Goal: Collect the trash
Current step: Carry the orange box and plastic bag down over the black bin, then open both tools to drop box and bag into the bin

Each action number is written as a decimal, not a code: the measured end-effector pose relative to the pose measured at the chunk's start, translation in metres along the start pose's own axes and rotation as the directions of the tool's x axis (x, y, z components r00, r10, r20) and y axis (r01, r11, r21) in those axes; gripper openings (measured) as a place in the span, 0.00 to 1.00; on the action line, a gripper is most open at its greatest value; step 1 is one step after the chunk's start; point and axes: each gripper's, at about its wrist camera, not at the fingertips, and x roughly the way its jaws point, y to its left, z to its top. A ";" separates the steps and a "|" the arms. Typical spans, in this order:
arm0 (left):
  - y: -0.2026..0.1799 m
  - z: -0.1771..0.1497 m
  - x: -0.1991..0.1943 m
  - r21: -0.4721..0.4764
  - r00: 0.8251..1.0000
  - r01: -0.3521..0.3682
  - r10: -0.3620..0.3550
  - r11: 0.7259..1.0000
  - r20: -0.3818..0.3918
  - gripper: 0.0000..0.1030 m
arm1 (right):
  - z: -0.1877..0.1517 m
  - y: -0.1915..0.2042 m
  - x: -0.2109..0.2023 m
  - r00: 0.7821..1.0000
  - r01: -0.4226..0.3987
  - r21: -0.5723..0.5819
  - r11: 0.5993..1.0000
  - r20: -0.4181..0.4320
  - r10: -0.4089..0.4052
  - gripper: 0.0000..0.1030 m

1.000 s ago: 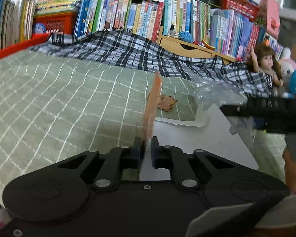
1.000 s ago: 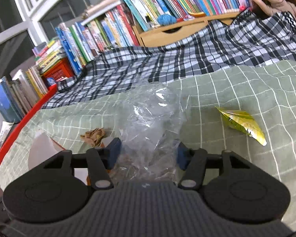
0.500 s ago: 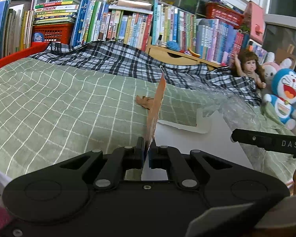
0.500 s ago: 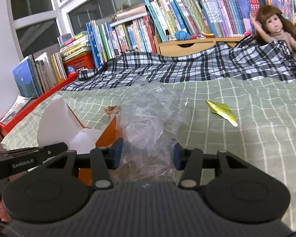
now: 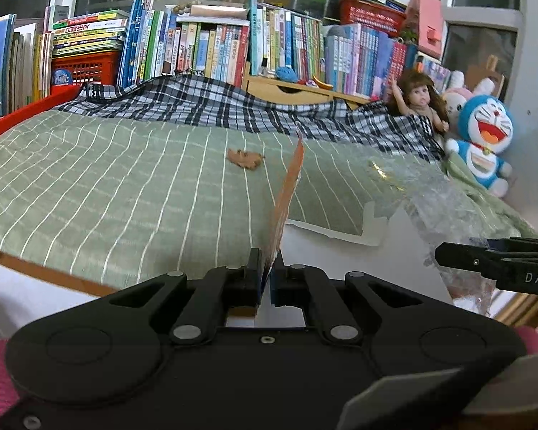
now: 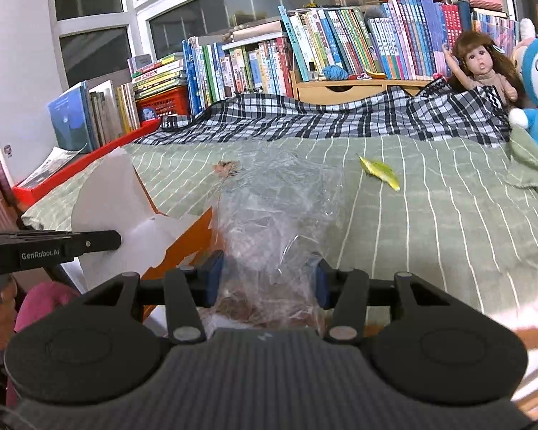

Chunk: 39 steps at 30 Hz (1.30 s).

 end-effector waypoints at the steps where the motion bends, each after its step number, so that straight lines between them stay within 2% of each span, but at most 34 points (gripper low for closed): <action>1: -0.001 -0.005 -0.004 0.005 1.000 -0.002 0.002 1.000 -0.009 0.04 | -0.004 0.001 -0.004 1.000 -0.002 0.001 1.000 -0.002 0.002 0.52; 9: -0.001 -0.040 -0.024 0.029 0.994 -0.003 0.006 1.000 -0.111 0.04 | -0.044 0.008 -0.022 0.998 -0.011 0.015 1.000 -0.061 0.012 0.52; 15: -0.004 -0.067 -0.023 0.056 0.980 -0.010 0.021 0.998 -0.198 0.04 | -0.068 0.007 -0.025 0.992 -0.012 0.043 0.999 -0.123 0.018 0.52; 21: -0.010 -0.089 -0.005 0.112 0.958 -0.048 0.078 0.993 -0.275 0.04 | -0.082 0.019 -0.019 0.983 0.039 -0.066 0.997 -0.177 -0.050 0.52; 26: -0.010 -0.104 0.014 0.144 0.939 -0.072 0.116 0.987 -0.325 0.04 | -0.093 0.025 -0.016 0.973 0.037 -0.086 0.996 -0.224 -0.055 0.52; 31: -0.014 -0.115 0.034 0.168 0.920 -0.077 0.135 0.983 -0.368 0.04 | -0.106 0.028 -0.007 0.952 0.041 -0.093 0.995 -0.300 -0.067 0.52; 39: -0.027 -0.127 0.062 0.243 0.903 -0.062 0.158 0.968 -0.400 0.08 | -0.107 0.029 0.006 0.935 0.076 -0.095 0.993 -0.339 -0.104 0.53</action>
